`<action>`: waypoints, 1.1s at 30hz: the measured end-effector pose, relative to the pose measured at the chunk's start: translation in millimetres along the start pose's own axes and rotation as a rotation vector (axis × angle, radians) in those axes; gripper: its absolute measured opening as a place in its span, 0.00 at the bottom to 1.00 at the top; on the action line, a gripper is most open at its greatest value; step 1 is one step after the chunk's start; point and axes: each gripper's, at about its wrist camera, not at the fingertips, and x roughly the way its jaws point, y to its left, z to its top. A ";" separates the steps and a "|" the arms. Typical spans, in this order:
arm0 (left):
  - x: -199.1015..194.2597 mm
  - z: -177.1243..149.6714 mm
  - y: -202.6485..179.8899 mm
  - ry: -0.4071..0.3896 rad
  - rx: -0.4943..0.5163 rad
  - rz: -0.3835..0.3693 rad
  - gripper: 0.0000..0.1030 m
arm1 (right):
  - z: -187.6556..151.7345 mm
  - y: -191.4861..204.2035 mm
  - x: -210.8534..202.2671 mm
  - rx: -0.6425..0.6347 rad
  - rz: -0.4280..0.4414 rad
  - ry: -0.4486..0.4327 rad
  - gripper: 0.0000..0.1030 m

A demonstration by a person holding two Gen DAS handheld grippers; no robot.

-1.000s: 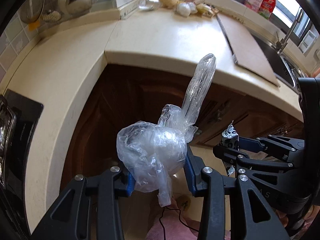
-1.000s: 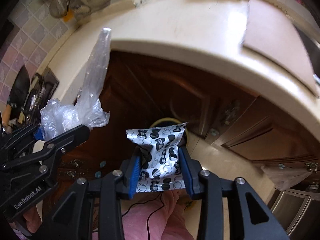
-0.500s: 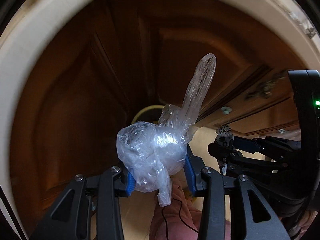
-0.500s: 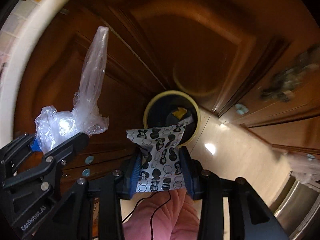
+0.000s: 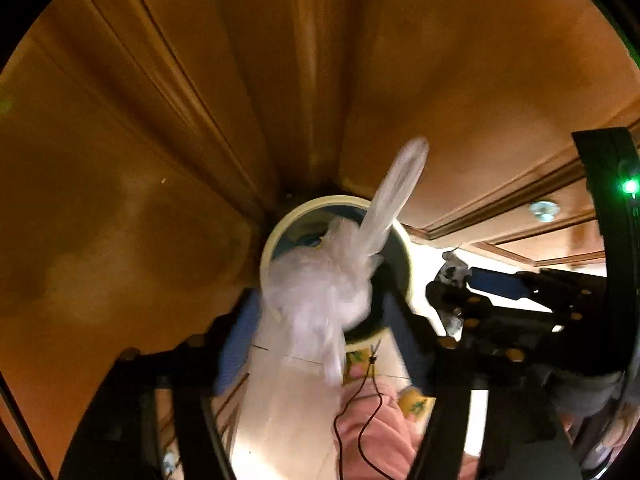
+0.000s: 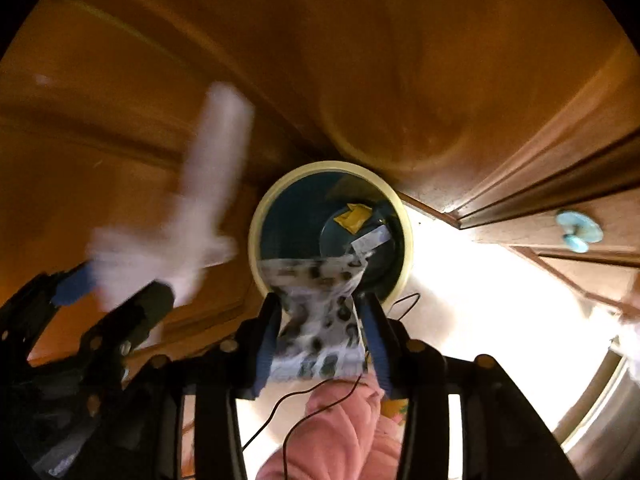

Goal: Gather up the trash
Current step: 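Open both tools to drop the bag and wrapper into the bin, then raise both tools back up toward the counter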

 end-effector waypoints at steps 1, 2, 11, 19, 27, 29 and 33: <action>3.6 -0.4 0.2 -0.003 0.002 0.006 0.76 | 0.6 -3.7 4.5 0.016 0.000 -0.010 0.48; 7.1 0.2 4.4 -0.003 0.005 0.014 0.81 | 0.5 -7.0 8.5 0.026 -0.003 -0.025 0.52; 31.5 -9.9 1.4 0.077 0.018 0.009 0.83 | -2.8 -15.9 23.5 0.044 0.011 -0.013 0.68; 24.7 -8.9 -3.7 0.070 0.055 0.018 0.83 | -3.5 -7.6 14.5 0.031 0.015 -0.032 0.68; 15.0 -5.5 2.3 0.063 0.041 0.025 0.83 | -6.3 -9.2 -3.9 0.047 -0.001 -0.048 0.68; 6.4 -5.8 1.8 0.061 0.038 0.027 0.83 | -8.1 -8.5 -12.6 0.051 -0.004 -0.054 0.68; -19.6 -5.1 0.0 0.055 0.047 0.032 0.83 | -12.0 -4.3 -37.0 0.041 -0.011 -0.060 0.68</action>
